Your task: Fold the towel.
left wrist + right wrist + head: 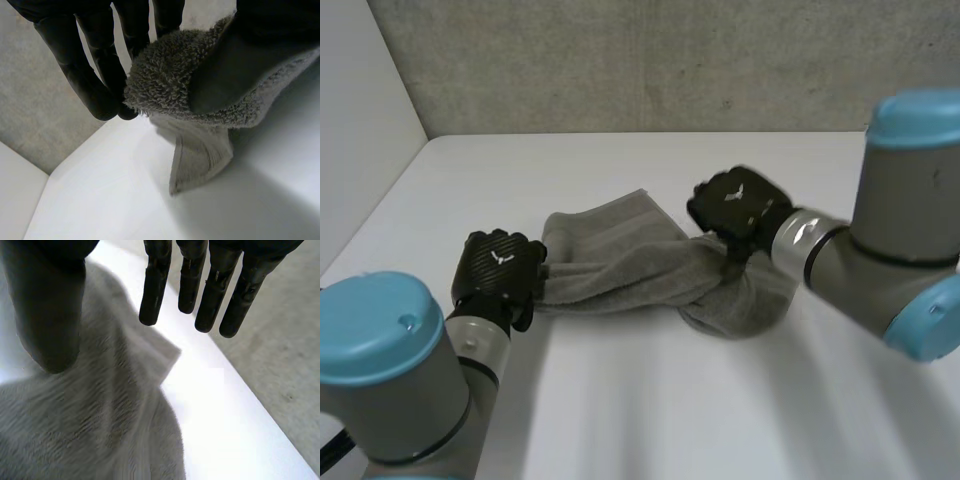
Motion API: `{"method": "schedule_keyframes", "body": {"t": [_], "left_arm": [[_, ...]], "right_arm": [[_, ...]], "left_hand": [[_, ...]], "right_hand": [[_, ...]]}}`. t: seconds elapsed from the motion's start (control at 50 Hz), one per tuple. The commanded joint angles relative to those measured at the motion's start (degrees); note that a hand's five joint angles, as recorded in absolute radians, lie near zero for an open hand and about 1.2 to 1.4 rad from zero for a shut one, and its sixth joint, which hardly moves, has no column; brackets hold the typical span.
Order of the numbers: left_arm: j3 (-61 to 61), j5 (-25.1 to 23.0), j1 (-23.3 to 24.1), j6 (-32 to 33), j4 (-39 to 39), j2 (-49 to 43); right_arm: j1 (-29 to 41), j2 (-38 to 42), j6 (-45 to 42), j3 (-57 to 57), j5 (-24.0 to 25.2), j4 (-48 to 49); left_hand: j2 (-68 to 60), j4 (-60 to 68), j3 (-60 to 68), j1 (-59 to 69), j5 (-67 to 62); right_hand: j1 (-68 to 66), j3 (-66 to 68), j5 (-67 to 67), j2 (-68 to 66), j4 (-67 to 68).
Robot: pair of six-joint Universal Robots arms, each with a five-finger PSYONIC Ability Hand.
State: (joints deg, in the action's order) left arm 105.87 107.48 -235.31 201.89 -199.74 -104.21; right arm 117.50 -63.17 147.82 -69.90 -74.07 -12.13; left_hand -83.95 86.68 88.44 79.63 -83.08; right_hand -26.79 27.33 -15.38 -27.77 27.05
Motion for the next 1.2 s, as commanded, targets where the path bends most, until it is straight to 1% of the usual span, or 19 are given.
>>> {"method": "schedule_keyframes", "body": {"t": [0.02, 0.28, 0.52, 0.56, 0.58, 0.6, 0.62, 0.64, 0.72, 0.8, 0.86, 0.88, 0.92, 0.94, 0.98, 1.0, 1.04, 1.08, 1.2], "left_arm": [[3.4, 0.0, 2.1, 0.0, -0.3, 2.0], [6.2, 0.0, 2.3, 0.1, -0.3, 1.9], [6.3, 0.0, 2.2, 0.0, -0.5, 2.3], [6.1, 0.0, 2.1, 0.0, -0.6, 2.2], [5.8, 0.0, 1.8, 0.0, -0.7, 2.0], [5.8, 0.0, 1.8, 0.0, -0.7, 2.0], [5.3, -0.1, 1.5, 0.0, -1.0, 1.6], [5.3, -0.1, 1.5, 0.0, -1.0, 1.5], [0.9, -0.6, -0.6, 0.6, -4.3, -0.3], [-5.0, -2.2, -3.7, 3.6, -6.4, -0.9], [-13.6, -3.8, -6.3, 8.0, -8.2, -1.2], [-18.2, -4.1, -7.4, 9.6, -9.2, -1.2], [-23.4, -4.1, -8.0, 10.5, -10.5, -1.4], [-28.7, -3.9, -8.1, 10.5, -11.7, -2.0], [-33.5, -3.9, -8.3, 10.2, -13.2, -3.2], [-37.5, -3.9, -8.7, 9.8, -14.7, -4.4], [-40.9, -3.9, -8.8, 9.5, -16.4, -5.6], [-43.1, -3.9, -8.8, 9.7, -18.1, -6.6], [-40.9, -4.3, -8.4, 10.1, -18.3, -8.6]], "right_arm": [[-2.7, 1.9, 10.2, 9.9, 0.1, -6.7], [-3.9, 20.2, 12.5, 30.9, 0.0, -23.8], [-3.2, 26.3, 11.8, 34.0, 0.7, -26.2], [-3.2, 27.0, 11.7, 34.0, 0.8, -26.5], [-3.2, 27.3, 11.5, 34.1, 1.0, -26.7], [-3.2, 27.3, 11.2, 34.5, 1.2, -27.0], [-3.2, 27.3, 11.2, 34.5, 1.2, -27.0], [-3.2, 27.0, 10.6, 35.8, 1.3, -26.7], [-3.2, 26.9, 9.6, 41.0, 0.8, -25.1], [-3.2, 24.5, 10.2, 49.8, 0.2, -14.6], [-3.3, 19.0, 10.3, 49.6, -1.7, -2.4], [-3.3, 19.0, 10.3, 49.6, -1.7, -2.4], [-3.6, 14.1, 10.4, 43.2, -4.3, 12.0], [-3.6, 14.0, 10.4, 43.2, -4.3, 12.0], [-3.5, 8.8, 9.6, 32.2, -4.6, 27.6], [-3.5, 8.8, 9.6, 32.1, -4.6, 27.7], [-3.4, 4.0, 9.6, 22.9, -4.9, 40.8], [-3.6, 2.5, 9.5, 18.4, -4.9, 43.8], [-3.0, 1.7, 6.3, 7.9, -4.2, 41.7]], "left_hand": [[3.9, -6.7, -8.4, 0.4, 13.1], [3.9, -6.7, -8.4, 0.4, 13.1], [3.9, -6.7, -8.4, 0.4, 13.1], [3.9, -6.7, -8.4, 0.4, 13.1], [3.9, -6.7, -8.4, 0.4, 13.1], [3.9, -6.7, -8.4, 0.4, 13.1], [3.9, -6.7, -8.4, 0.4, 13.1], [3.9, -6.7, -8.4, 0.4, 13.1], [3.9, -6.7, -8.4, 0.4, 13.1], [3.9, -6.7, -8.4, 0.4, 13.1], [3.9, -6.7, -8.4, 0.4, 13.1], [3.9, -6.7, -8.4, 0.4, 13.1], [3.9, -6.7, -8.4, 0.4, 13.1], [3.9, -6.7, -8.4, 0.4, 13.1], [3.9, -6.7, -8.4, 0.4, 13.1], [3.9, -6.7, -8.4, 0.4, 13.1], [3.9, -6.7, -8.4, 0.4, 13.1], [3.9, -6.7, -8.4, 0.4, 13.1], [3.9, -6.7, -8.4, 0.4, 13.1]], "right_hand": [[2.2, -2.8, 0.8, 3.2, -2.5], [11.6, -12.2, 10.2, 12.6, -11.9], [16.2, -16.7, 14.8, 17.2, -16.5], [12.3, -12.9, 10.9, 13.3, -12.6], [-2.0, 1.4, -3.4, -1.0, 1.7], [-27.8, 27.2, -29.2, -26.8, 27.5], [-28.0, 27.5, -29.5, -27.1, 27.8], [-48.2, 47.6, -49.6, -47.2, 47.9], [-53.2, 52.7, -54.6, -52.2, 53.0], [-53.2, 52.7, -54.6, -52.2, 53.0], [-53.2, 52.7, -54.6, -52.2, 53.0], [-53.2, 52.7, -54.6, -52.2, 53.0], [-53.2, 52.7, -54.6, -52.2, 53.0], [-53.2, 52.7, -54.6, -52.2, 53.0], [-53.2, 52.7, -54.6, -52.2, 53.0], [-53.2, 52.7, -54.6, -52.2, 53.0], [-53.2, 52.7, -54.6, -52.2, 53.0], [-53.2, 52.7, -54.6, -52.2, 53.0], [-53.2, 52.7, -54.6, -52.2, 53.0]]}}
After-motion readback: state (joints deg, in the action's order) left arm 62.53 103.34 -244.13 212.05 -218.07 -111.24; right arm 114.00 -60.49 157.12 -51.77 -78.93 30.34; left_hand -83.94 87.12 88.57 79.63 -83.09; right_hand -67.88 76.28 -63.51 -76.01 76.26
